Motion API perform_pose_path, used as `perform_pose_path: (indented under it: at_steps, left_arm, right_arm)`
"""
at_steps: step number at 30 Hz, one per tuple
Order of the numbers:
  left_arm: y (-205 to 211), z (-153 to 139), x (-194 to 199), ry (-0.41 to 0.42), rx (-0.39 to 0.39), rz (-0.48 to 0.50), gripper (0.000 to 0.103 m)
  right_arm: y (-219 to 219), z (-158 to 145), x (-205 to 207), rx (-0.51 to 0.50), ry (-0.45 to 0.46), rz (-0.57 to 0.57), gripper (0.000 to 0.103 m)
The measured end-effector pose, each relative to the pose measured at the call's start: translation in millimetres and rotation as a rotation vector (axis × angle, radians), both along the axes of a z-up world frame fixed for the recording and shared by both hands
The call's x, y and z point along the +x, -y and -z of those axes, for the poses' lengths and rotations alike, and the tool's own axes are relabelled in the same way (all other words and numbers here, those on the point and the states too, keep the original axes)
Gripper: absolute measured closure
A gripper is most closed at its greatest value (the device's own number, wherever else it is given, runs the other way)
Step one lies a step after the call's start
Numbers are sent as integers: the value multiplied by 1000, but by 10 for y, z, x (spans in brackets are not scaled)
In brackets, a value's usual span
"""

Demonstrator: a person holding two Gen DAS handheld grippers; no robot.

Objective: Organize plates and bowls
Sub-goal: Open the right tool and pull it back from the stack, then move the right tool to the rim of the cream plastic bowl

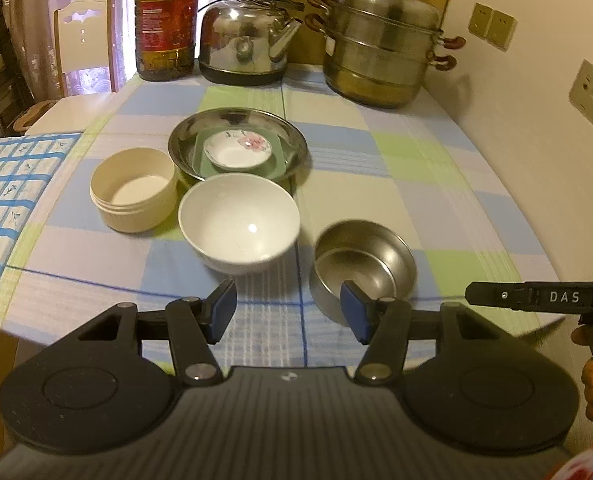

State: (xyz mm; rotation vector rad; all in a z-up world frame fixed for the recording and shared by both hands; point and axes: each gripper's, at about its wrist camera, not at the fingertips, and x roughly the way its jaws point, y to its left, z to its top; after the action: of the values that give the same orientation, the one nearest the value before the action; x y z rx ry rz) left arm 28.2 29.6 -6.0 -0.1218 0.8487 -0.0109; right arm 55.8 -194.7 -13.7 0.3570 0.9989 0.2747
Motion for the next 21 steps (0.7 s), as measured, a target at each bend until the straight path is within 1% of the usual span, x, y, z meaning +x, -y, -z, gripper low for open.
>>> perform_pose_path:
  at_steps: [5,11,16,18,21]
  left_arm:
    - [70,42,-86,-28,-7,31,48]
    - [34,120,-119,-55,-15,79,48]
    - [-131,164,-78,-78,-12,118,49]
    - [-236,177,-60,-86,-12,127,53]
    - [-433,196,-15,-100,-19,129,53]
  right_arm:
    - [-42,-6,-174,-15,-13,-21,50]
    - [-150,-3,-300,-41,-31,-40,50]
    - [-308,32,-298,-46,-61,-32,50]
    - [-411,49,-296,-44,-76,-27,50]
    - [-613,71,-258,-46,-92,-38,50]
